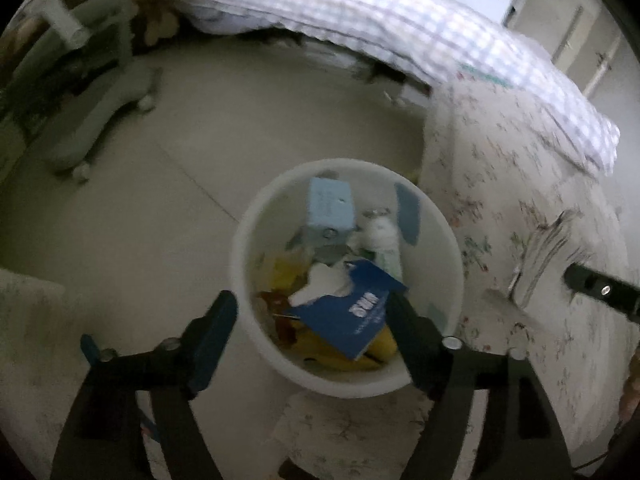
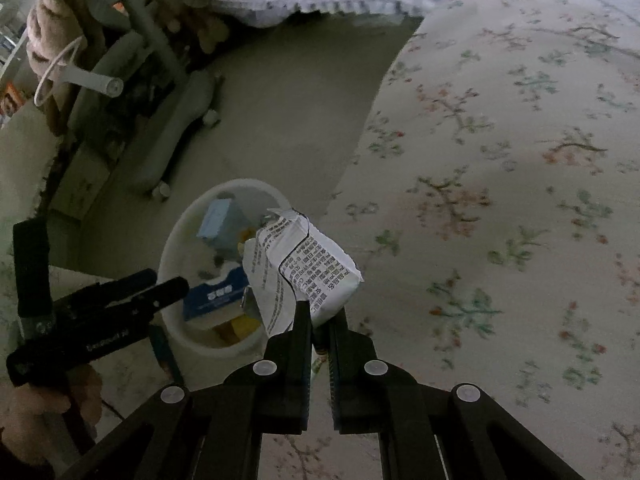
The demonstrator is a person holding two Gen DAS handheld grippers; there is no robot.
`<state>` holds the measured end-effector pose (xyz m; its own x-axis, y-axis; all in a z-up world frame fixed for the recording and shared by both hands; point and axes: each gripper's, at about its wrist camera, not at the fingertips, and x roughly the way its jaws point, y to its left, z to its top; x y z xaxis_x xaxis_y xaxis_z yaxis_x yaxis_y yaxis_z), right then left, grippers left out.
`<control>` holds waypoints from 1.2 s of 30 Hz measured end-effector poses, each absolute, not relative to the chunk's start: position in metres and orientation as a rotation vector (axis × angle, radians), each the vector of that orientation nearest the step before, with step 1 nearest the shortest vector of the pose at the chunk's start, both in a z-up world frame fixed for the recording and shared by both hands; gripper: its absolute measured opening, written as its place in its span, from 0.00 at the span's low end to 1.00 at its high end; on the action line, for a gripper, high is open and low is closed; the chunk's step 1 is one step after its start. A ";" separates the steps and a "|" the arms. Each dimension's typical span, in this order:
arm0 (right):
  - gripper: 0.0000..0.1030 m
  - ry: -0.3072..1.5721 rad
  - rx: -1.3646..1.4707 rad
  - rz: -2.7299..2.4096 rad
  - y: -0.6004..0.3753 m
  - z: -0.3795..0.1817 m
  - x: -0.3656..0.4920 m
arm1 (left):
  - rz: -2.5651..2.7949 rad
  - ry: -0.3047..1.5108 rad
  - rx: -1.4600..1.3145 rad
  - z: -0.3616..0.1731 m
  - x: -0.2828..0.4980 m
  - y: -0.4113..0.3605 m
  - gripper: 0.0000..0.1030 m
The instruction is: Collect trash
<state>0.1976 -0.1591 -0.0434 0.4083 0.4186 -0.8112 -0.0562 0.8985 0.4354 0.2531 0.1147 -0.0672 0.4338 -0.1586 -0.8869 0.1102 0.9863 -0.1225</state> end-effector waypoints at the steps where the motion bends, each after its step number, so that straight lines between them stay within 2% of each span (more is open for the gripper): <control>1: 0.05 1.119 0.363 0.312 -0.156 -0.045 0.199 | -0.144 1.099 -0.065 -0.065 0.251 0.120 0.81; 5: 0.05 1.149 0.381 0.346 -0.137 -0.054 0.216 | -0.096 1.060 -0.129 -0.060 0.242 0.138 0.92; 11: 0.10 1.182 0.403 0.450 -0.105 -0.064 0.238 | -0.047 1.038 -0.129 -0.061 0.229 0.152 0.98; 13: 0.29 1.200 0.386 0.426 -0.101 -0.067 0.241 | -0.044 1.041 -0.141 -0.062 0.227 0.155 0.99; 14: 0.47 1.197 0.385 0.412 -0.101 -0.067 0.241 | -0.046 1.040 -0.147 -0.061 0.223 0.155 0.99; 15: 0.50 1.185 0.379 0.400 -0.103 -0.065 0.240 | -0.047 1.041 -0.149 -0.060 0.221 0.154 0.99; 22: 0.51 1.146 0.351 0.342 -0.128 -0.044 0.219 | -0.056 1.045 -0.134 -0.045 0.189 0.127 0.99; 27: 0.63 1.084 0.280 0.271 -0.150 -0.021 0.179 | -0.083 1.037 -0.064 -0.031 0.153 0.093 0.99; 36: 0.72 0.950 0.076 0.109 -0.170 0.009 0.077 | -0.131 0.985 -0.002 -0.002 0.086 0.046 0.99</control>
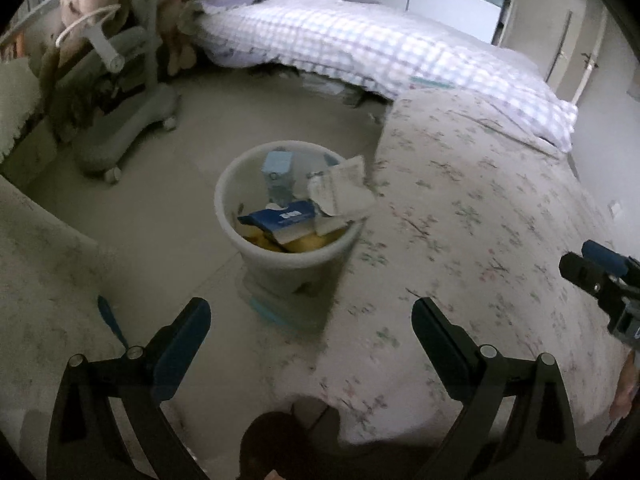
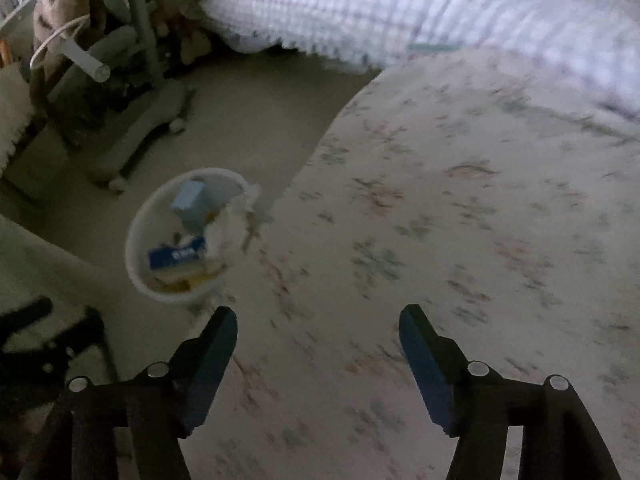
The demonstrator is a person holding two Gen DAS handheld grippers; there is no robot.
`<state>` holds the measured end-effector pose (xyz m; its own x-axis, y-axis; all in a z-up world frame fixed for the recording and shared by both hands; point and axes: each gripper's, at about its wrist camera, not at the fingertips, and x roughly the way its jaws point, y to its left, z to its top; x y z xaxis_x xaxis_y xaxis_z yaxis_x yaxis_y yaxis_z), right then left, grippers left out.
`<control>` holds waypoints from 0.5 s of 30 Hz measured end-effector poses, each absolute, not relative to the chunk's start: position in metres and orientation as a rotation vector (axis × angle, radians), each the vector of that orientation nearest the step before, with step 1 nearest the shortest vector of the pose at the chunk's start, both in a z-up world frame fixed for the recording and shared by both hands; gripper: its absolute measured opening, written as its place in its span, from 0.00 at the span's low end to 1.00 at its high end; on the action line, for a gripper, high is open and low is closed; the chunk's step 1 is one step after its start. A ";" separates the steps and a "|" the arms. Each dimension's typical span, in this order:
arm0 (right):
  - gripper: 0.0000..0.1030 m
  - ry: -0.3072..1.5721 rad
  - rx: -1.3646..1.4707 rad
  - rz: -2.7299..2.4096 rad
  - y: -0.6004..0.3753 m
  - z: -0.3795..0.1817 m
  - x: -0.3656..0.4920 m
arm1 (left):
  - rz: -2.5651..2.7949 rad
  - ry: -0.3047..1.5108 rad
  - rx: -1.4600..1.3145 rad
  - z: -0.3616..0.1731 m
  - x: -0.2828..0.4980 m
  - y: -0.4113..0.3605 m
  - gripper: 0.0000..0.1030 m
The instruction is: Collect trash
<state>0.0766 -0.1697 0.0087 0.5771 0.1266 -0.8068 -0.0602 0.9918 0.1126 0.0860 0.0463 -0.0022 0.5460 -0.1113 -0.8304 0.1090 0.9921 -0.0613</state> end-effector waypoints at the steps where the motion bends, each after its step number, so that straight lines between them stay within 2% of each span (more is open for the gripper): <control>1: 0.73 0.940 0.061 0.099 -0.170 0.010 0.069 | -0.129 0.971 -0.002 0.001 0.078 0.043 0.99; 15: 0.75 0.826 0.113 -0.040 -0.182 0.014 -0.001 | -0.033 0.876 0.059 0.014 0.038 0.030 0.99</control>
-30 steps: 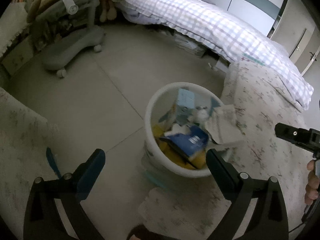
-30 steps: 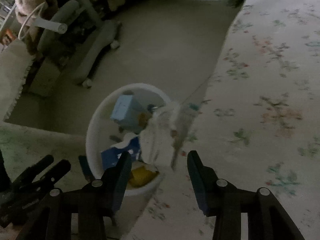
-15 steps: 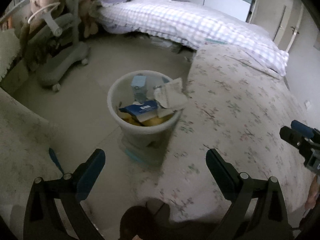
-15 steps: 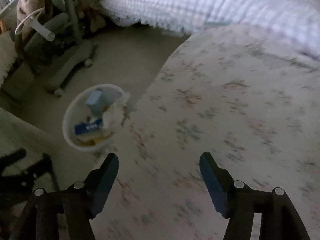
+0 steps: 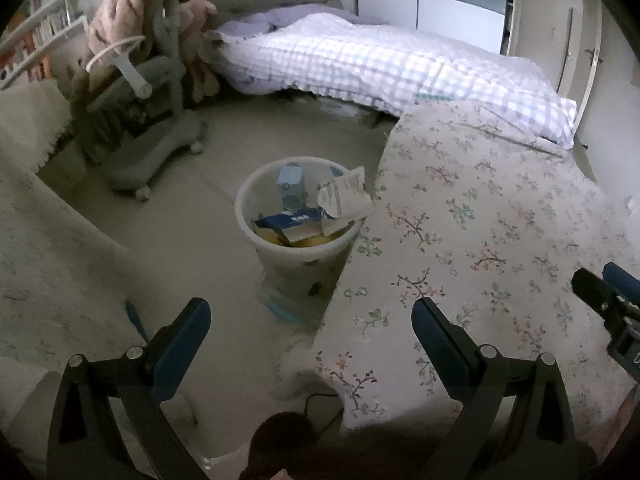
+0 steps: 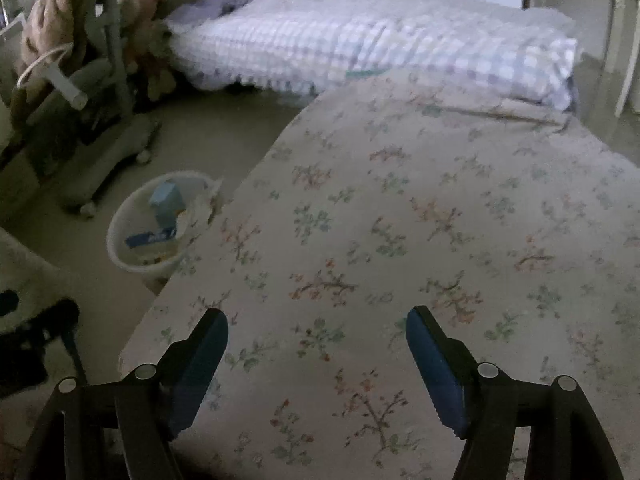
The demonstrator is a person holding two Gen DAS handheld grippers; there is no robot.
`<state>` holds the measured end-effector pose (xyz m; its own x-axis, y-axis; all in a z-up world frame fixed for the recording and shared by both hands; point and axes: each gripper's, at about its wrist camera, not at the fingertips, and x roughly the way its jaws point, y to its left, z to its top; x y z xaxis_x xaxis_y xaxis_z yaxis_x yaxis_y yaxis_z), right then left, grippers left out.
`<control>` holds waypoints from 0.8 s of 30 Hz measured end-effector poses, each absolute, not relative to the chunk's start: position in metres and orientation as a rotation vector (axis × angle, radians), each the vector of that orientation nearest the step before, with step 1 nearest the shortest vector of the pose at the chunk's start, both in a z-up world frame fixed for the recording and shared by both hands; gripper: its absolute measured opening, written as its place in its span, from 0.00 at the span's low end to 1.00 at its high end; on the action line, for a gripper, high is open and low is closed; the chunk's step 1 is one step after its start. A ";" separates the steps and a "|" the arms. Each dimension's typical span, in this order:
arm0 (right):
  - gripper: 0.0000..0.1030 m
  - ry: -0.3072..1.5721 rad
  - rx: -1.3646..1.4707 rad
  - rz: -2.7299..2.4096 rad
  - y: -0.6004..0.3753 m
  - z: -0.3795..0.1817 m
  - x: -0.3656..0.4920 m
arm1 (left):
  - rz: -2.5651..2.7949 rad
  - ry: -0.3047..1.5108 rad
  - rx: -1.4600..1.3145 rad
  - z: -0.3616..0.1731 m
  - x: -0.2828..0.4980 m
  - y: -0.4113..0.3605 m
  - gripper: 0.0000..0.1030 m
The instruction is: Collect trash
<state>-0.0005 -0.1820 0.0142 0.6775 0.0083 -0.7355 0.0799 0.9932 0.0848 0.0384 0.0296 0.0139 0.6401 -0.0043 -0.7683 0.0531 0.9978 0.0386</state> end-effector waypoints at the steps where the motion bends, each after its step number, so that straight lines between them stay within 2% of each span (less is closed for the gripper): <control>1: 0.75 0.824 0.110 -0.047 -0.182 0.013 -0.002 | -0.031 0.869 0.056 0.015 0.037 0.031 0.99; 10: 0.75 0.847 0.162 -0.059 -0.189 0.004 -0.008 | -0.022 0.852 0.031 0.016 0.031 0.037 0.99; 24: 0.75 0.854 0.094 -0.065 -0.178 0.004 -0.007 | -0.017 0.851 0.019 0.016 0.031 0.038 0.99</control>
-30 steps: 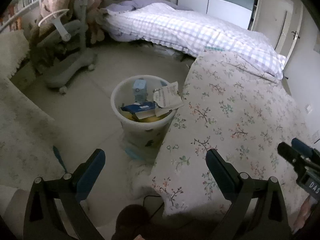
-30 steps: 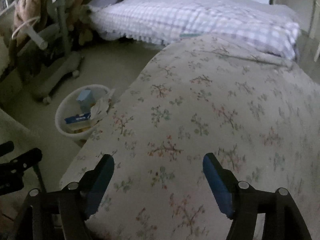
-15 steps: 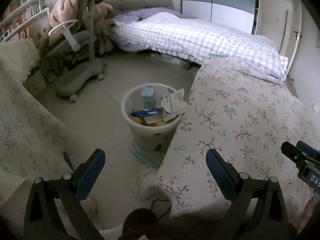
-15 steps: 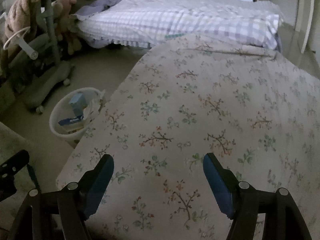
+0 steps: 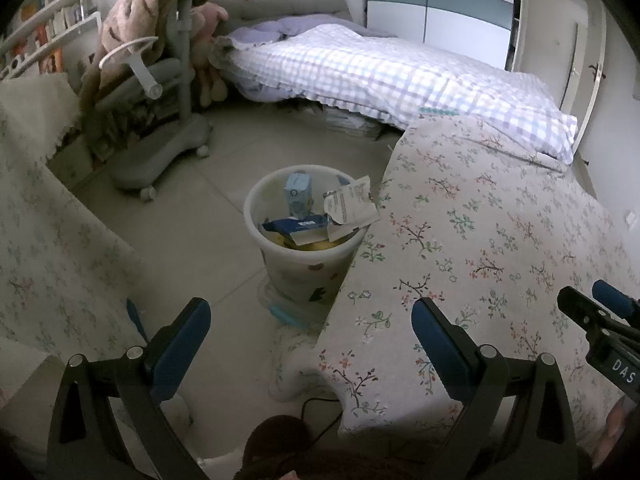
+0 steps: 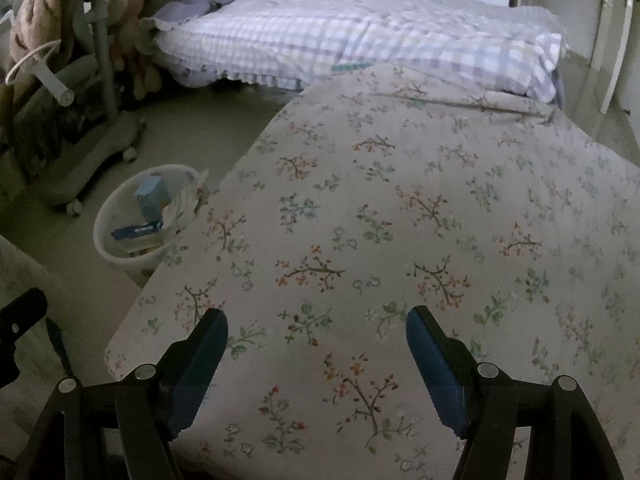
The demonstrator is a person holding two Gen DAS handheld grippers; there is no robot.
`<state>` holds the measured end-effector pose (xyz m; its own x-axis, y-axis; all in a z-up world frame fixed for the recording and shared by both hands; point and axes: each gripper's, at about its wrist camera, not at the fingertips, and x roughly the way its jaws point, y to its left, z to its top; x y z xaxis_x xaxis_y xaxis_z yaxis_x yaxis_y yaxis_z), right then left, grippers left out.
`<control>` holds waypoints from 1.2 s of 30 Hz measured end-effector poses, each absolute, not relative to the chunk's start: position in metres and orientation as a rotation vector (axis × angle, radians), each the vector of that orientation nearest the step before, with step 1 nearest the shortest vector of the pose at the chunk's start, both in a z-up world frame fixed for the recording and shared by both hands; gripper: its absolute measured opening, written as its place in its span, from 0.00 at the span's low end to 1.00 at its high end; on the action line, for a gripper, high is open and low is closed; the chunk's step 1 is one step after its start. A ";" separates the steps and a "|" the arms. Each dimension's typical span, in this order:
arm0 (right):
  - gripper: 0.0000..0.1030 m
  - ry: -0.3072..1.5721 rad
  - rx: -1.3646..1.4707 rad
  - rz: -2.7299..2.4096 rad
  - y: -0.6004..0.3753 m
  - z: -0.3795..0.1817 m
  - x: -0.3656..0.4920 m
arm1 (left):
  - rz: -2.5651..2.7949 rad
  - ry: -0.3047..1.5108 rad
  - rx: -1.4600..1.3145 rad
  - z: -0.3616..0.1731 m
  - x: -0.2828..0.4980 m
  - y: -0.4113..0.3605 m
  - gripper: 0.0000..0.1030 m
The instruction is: Collect trash
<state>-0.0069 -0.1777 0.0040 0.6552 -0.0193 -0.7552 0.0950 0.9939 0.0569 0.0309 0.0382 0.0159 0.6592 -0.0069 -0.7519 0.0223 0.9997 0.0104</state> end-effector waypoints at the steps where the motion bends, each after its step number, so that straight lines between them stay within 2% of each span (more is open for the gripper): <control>1: 0.75 0.854 0.092 -0.065 -0.178 0.004 -0.007 | -0.015 0.851 0.017 0.016 0.030 0.038 0.99; 36: 0.75 0.853 0.100 -0.058 -0.176 0.005 -0.008 | 0.007 0.849 0.037 0.015 0.028 0.035 0.99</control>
